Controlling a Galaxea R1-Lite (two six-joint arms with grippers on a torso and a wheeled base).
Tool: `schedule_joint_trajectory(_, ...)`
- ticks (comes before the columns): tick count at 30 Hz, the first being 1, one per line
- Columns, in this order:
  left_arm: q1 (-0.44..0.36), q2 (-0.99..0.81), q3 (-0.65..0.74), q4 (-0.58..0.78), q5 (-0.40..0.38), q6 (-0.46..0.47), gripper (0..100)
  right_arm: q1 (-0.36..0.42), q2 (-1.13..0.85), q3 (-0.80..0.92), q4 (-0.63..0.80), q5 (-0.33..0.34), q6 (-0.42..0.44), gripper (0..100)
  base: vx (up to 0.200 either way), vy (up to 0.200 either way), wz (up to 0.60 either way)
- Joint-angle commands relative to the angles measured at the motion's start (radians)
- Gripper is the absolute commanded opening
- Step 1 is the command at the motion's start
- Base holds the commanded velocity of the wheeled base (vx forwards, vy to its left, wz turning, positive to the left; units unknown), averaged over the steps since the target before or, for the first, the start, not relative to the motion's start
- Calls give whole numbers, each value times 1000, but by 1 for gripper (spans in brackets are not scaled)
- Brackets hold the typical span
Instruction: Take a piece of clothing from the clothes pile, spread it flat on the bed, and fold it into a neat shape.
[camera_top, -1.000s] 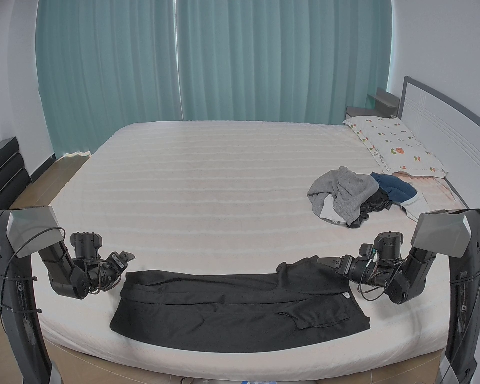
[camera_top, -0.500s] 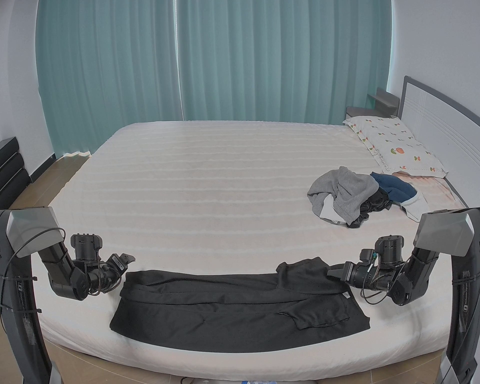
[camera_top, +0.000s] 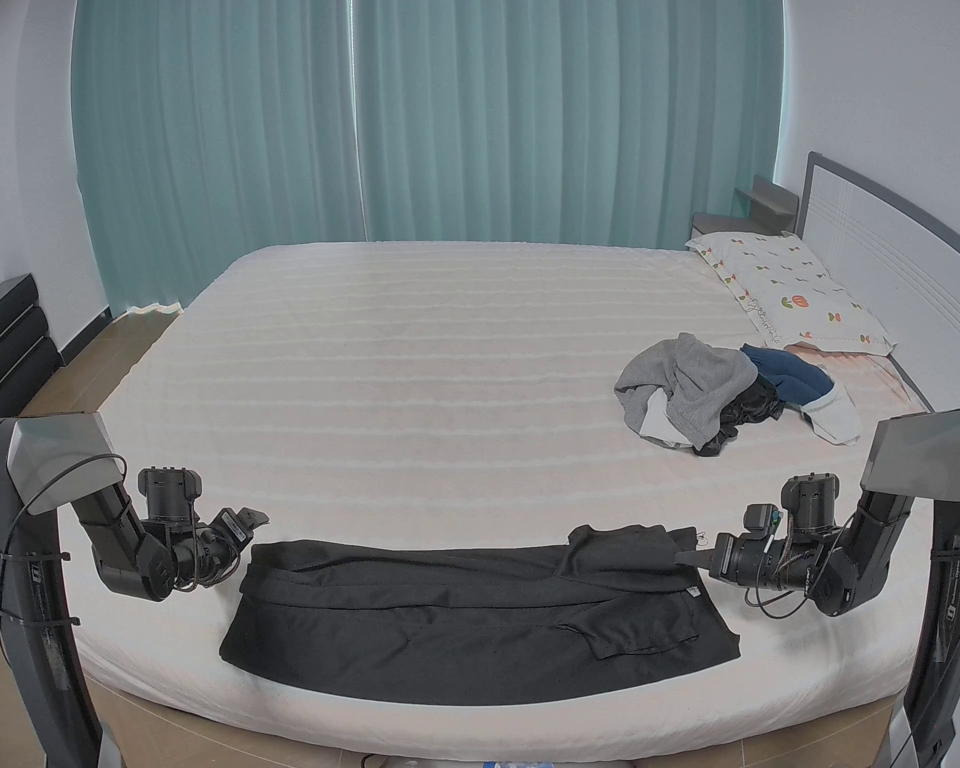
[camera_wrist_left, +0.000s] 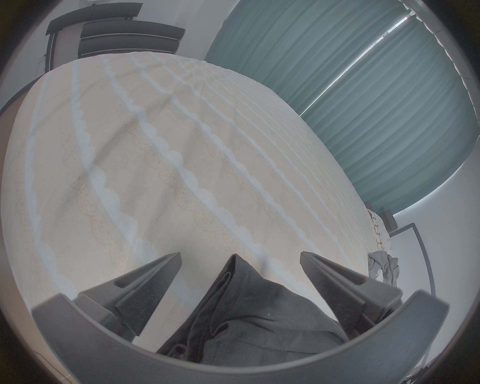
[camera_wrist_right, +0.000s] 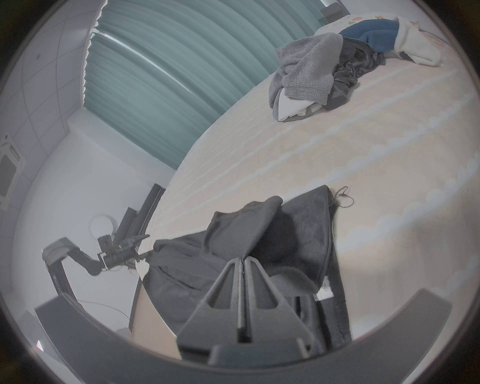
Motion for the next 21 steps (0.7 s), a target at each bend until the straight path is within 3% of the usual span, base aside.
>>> schedule_joint_trajectory(1,0,-44,21,3,-18,0,100,0,-9,45,5,0,-36,0,0,0,0)
schedule_joint_trajectory(11,2,-82,30,13,-26,1,100,0,2,62,54,-1,-98,0,0,0,0)
schedule_joint_trajectory(15,3,-136,45,79,-90,1,100,-2,8,54,59,-3,-112,0,0,0,0)
schedule_joint_trajectory(16,3,-149,49,103,-108,4,100,-2,10,48,60,-4,-111,100,0,0,0)
schedule_joint_trajectory(21,-7,-165,87,192,-118,105,100,-3,-6,31,54,-11,-97,100,0,0,0)
